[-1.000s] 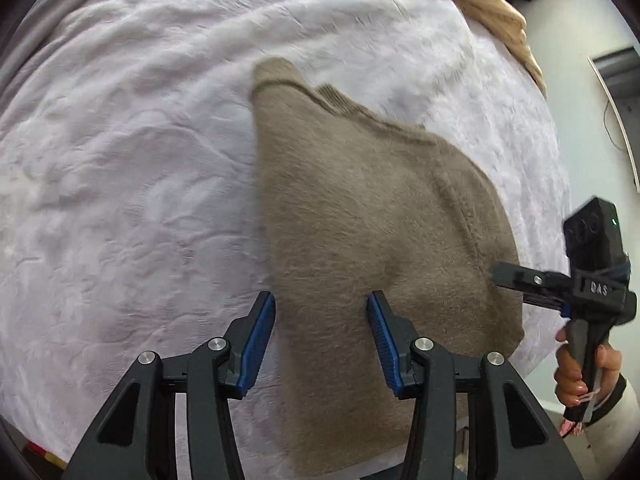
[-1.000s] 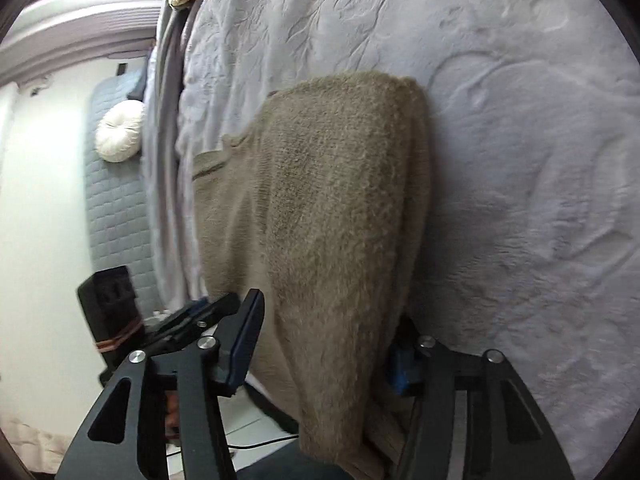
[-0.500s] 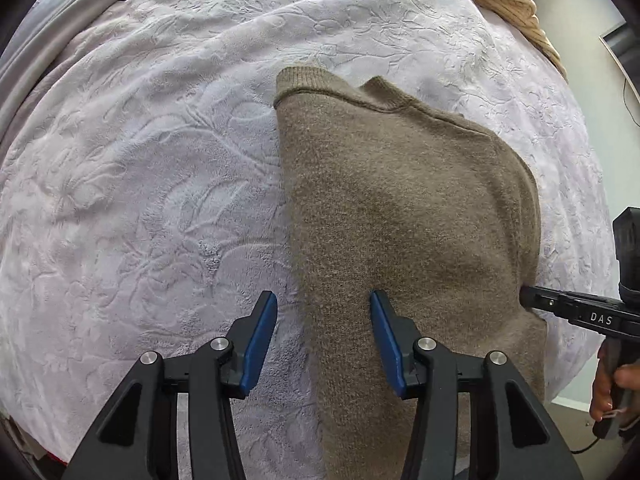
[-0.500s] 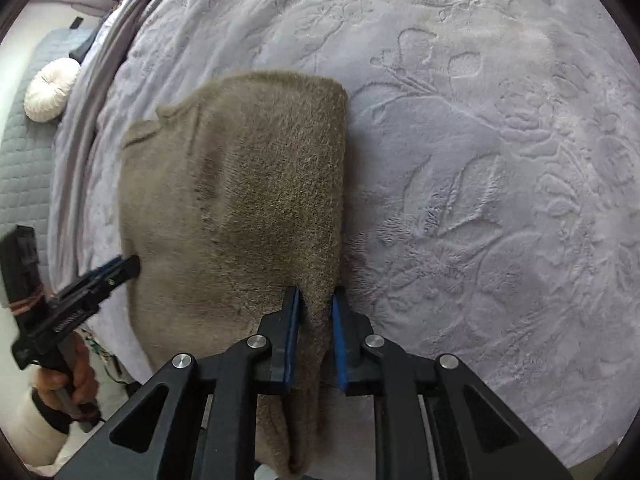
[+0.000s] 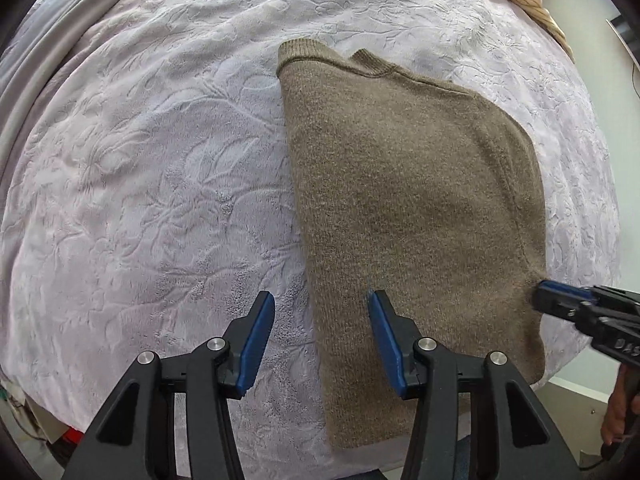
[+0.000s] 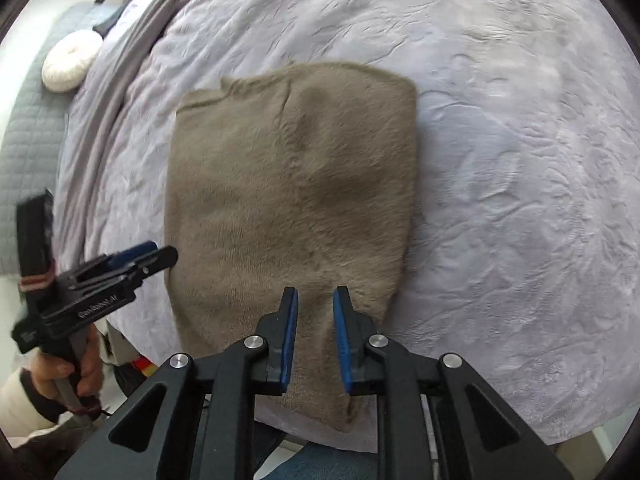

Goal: Fold small clothes

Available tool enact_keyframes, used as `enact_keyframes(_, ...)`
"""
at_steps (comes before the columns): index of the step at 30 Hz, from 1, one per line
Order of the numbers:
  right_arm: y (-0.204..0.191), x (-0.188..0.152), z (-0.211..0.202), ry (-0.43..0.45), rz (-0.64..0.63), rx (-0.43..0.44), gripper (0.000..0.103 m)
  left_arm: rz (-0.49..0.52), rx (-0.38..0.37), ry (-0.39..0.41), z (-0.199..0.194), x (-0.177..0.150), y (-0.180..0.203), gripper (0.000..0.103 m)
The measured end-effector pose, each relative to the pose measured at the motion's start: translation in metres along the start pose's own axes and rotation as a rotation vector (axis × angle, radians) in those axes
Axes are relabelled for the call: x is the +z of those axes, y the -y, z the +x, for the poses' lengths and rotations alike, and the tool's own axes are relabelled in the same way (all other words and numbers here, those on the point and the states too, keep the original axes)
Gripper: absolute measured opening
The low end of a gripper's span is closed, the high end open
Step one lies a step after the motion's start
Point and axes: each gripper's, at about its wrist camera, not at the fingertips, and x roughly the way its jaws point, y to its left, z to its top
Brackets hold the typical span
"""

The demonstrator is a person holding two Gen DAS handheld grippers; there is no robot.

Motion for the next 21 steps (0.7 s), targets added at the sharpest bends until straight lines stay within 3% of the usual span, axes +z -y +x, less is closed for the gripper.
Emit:
enact_keyframes(3,0.005,0.002,0.02,-0.057,0.019,-0.038,0.014,0.0,0.001,-0.007,0.0,-0.001,0.003,0.051)
enact_keyframes(11,0.001,0.009,0.031,-0.064,0.016,-0.072,0.012,-0.019,-0.01,-0.021,0.008,-0.001,0.007,0.052)
enact_keyframes(14,-0.003,0.011,0.036,-0.061,0.003,-0.086,0.012,-0.023,0.02,-0.02,0.016,0.0,0.007,0.067)
enact_keyframes(21,-0.008,0.013,0.042,-0.065,0.026,-0.078,0.013,-0.044,0.002,-0.027,0.019,0.0,0.004,0.068)
